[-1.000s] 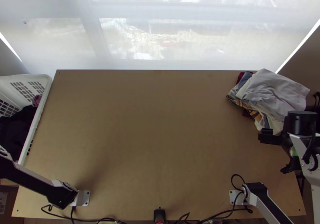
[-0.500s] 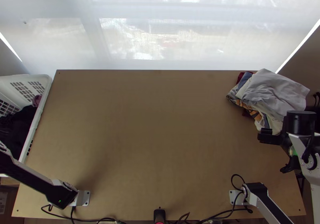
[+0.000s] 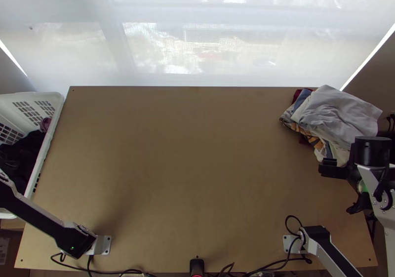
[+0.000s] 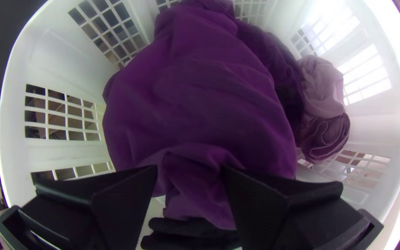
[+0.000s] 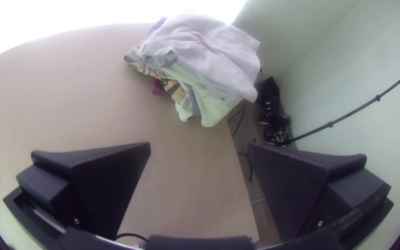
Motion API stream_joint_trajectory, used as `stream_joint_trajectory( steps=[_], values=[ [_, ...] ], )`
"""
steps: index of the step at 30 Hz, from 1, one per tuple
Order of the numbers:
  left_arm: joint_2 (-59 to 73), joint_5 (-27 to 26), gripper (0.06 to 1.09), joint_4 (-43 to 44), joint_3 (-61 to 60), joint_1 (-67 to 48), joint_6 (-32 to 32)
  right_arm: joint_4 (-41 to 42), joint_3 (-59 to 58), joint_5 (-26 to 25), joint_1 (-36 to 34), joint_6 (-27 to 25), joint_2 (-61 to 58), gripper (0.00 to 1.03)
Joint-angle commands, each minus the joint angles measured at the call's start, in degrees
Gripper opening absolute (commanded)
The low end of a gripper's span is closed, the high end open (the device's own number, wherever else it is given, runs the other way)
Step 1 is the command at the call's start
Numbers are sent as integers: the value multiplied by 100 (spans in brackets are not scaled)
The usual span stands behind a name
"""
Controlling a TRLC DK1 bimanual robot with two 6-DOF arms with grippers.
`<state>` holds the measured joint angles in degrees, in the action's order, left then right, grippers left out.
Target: Fold the t-shirt
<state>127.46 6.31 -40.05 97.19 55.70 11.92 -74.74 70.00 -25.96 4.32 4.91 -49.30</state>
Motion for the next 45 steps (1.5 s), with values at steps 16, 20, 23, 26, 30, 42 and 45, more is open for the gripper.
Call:
stream_joint_trajectory(
  steps=[16, 20, 23, 26, 30, 42, 45],
  values=[
    [-529, 99, 10, 6, 301, -130, -32, -85, 76, 38, -98, 19, -10, 98],
    [-1408, -551, 10, -565, 811, -235, 170, -67, 49, 73, -106, 28, -10, 98],
    [-2076, -806, 10, -644, 1145, -341, 442, -41, 23, 91, -115, 45, -10, 98],
    [-2700, -1123, 10, -635, 1505, -481, 671, -41, 23, 108, -115, 45, -10, 98],
    [-3386, -1589, 10, -539, 1997, -710, 1154, -41, 23, 108, -124, 45, 26, 98],
    [-5512, -2186, 10, 200, 1909, -3856, 1154, -41, 14, 108, -150, 45, 87, 98],
    [-5846, -2090, 10, -134, 1505, -5438, 1225, -41, 23, 117, -186, 45, 113, 98]
  ],
)
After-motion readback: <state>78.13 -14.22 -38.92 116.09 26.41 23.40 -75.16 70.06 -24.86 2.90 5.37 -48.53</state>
